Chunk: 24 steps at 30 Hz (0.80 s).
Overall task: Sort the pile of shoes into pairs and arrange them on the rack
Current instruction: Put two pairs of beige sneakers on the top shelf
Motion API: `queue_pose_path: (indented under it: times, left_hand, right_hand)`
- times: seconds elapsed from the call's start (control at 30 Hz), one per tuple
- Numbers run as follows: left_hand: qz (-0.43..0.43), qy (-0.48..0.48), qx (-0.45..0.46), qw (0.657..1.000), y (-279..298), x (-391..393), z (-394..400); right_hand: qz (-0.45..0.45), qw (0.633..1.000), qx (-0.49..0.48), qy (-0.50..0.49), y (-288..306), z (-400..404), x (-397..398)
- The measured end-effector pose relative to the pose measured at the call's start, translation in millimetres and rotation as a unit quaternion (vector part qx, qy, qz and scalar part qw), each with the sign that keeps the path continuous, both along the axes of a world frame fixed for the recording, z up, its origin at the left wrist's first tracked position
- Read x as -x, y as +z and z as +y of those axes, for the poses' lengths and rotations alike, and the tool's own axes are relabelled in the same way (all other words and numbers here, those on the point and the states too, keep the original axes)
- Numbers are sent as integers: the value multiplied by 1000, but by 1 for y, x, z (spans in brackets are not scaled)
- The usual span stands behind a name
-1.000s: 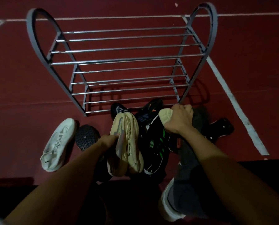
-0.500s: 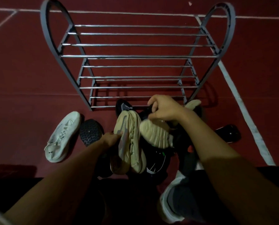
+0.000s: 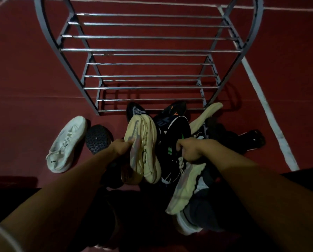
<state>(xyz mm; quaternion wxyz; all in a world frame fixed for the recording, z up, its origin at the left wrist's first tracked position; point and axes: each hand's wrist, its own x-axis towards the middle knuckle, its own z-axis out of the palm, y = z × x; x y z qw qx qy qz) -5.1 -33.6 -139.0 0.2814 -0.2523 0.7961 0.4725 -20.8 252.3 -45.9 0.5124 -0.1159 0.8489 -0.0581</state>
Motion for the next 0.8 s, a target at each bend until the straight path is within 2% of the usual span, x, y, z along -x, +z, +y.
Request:
queue_pose_path:
  times: [0.07, 0.1, 0.17, 0.23, 0.27, 0.47, 0.57, 0.67, 0.73, 0.8]
  left_hand:
    - [-5, 2, 4, 1000, 1, 0, 2]
    - [-7, 1, 8, 1000, 2, 0, 3]
    - [-2, -4, 14, 1000, 4, -1, 4]
    - [-8, -12, 15, 1000, 7, -5, 3]
    - [-7, -16, 16, 1000, 9, -6, 2]
    - [-3, -14, -8, 1000, 12, -10, -7]
    - [-14, 10, -31, 999, 14, -10, -8]
    - [-37, 58, -77, 995, 26, -11, -8]
    - [-45, 64, -116, 990, 39, -12, -7]
    - [-18, 45, -126, 991, 50, -11, -6]
  right_hand:
    - [-61, 997, -39, 41, 5, -5, -9]
    - [-70, 987, -92, 109, 6, -9, -17]
    - [5, 956, -159, 247, 3, -21, -40]
    - [95, 941, -165, 280, -5, -26, -53]
    - [107, 939, -163, 284, -7, -26, -56]
    - [50, 921, -139, 361, 21, -27, -54]
    - [40, 945, -100, 307, 43, -21, -43]
    - [81, 973, -20, 217, 82, -25, -16]
    - [151, 974, 65, 159, 124, -29, 2]
    - [248, 955, 143, 73, 169, -32, 12]
